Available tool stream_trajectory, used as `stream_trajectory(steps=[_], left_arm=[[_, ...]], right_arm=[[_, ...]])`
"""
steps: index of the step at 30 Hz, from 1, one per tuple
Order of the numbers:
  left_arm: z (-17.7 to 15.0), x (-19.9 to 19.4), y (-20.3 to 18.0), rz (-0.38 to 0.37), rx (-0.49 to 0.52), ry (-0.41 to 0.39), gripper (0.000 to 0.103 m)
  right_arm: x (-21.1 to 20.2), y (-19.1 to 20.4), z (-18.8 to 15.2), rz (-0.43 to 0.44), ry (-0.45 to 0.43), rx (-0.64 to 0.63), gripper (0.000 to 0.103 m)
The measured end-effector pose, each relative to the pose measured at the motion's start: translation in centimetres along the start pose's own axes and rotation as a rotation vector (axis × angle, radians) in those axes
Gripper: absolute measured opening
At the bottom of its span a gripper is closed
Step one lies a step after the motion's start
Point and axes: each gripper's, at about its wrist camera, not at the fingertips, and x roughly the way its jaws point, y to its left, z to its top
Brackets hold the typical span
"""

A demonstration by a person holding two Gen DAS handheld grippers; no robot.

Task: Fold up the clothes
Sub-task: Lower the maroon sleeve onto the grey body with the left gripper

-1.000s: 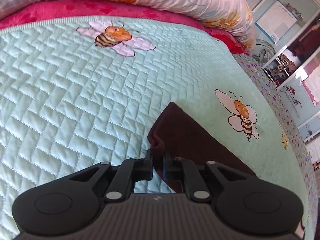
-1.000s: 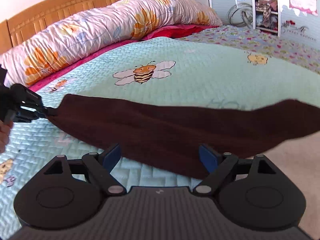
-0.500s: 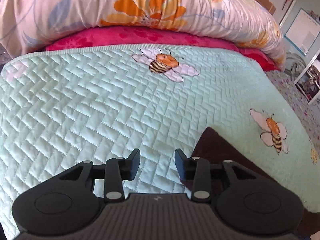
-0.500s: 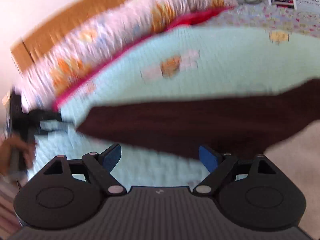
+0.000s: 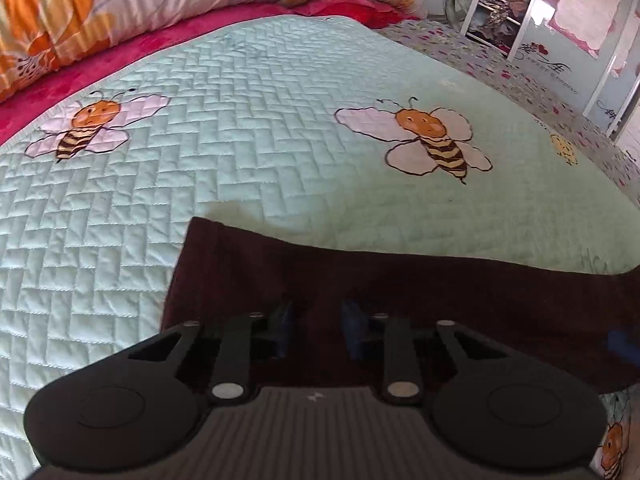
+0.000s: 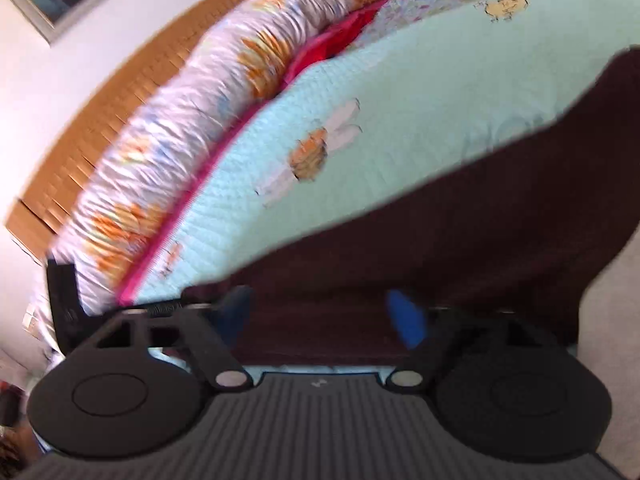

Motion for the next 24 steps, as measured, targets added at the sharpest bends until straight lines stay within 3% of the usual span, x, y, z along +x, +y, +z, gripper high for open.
stream_trajectory(steps=[2, 5, 7, 8, 11, 12, 14, 17, 19, 20, 22, 23, 24], left_arm=[[0.0, -0.1, 0.8, 0.006, -0.016, 0.009, 0.021], [0.2, 0.0, 0.9, 0.011, -0.011, 0.014, 0.017], [0.4, 0.1, 0.6, 0.022, -0.002, 0.019, 0.017], [0.4, 0.1, 0.4, 0.030, 0.005, 0.020, 0.017], [0.3, 0.1, 0.2, 0.036, 0.014, 0.021, 0.017], [0.3, 0.1, 0.2, 0.036, 0.019, 0.019, 0.017], [0.1, 0.0, 0.1, 0.041, 0.036, 0.010, 0.017], [-0.3, 0.0, -0.2, 0.049, 0.053, -0.011, 0.017], [-0.4, 0.0, -0.2, 0.053, 0.042, -0.017, 0.017], [-0.4, 0.0, -0.3, 0.059, 0.042, -0.017, 0.017], [-0.3, 0.0, -0.5, 0.071, 0.042, -0.017, 0.017], [-0.3, 0.0, -0.7, 0.078, 0.049, -0.015, 0.017], [-0.3, 0.1, -0.8, 0.084, 0.057, -0.013, 0.017]], right_arm=[[-1.1, -0.2, 1.3, -0.042, -0.074, -0.043, 0.068], [-0.2, -2.7, 3.0, -0.166, -0.091, 0.054, 0.068], [3.3, -3.5, 2.8, -0.181, 0.029, 0.125, 0.069], [4.3, -2.5, 2.7, -0.189, 0.014, 0.053, 0.069], [7.4, -0.7, 3.9, -0.109, 0.068, -0.040, 0.068], [7.3, -0.9, 4.7, -0.052, 0.075, -0.007, 0.064], [5.1, -0.9, 5.6, -0.016, 0.019, 0.001, 0.047], [0.6, -1.1, 6.3, -0.170, -0.085, -0.068, 0.047], [-0.6, -3.4, 6.3, -0.298, -0.063, -0.012, 0.047], [0.5, -4.5, 6.2, -0.350, -0.010, 0.009, 0.048], [3.2, -5.2, 5.7, -0.331, 0.074, -0.035, 0.056], [3.9, -4.9, 6.0, -0.283, 0.087, -0.058, 0.072], [4.6, -4.7, 6.3, -0.235, 0.100, -0.080, 0.076]])
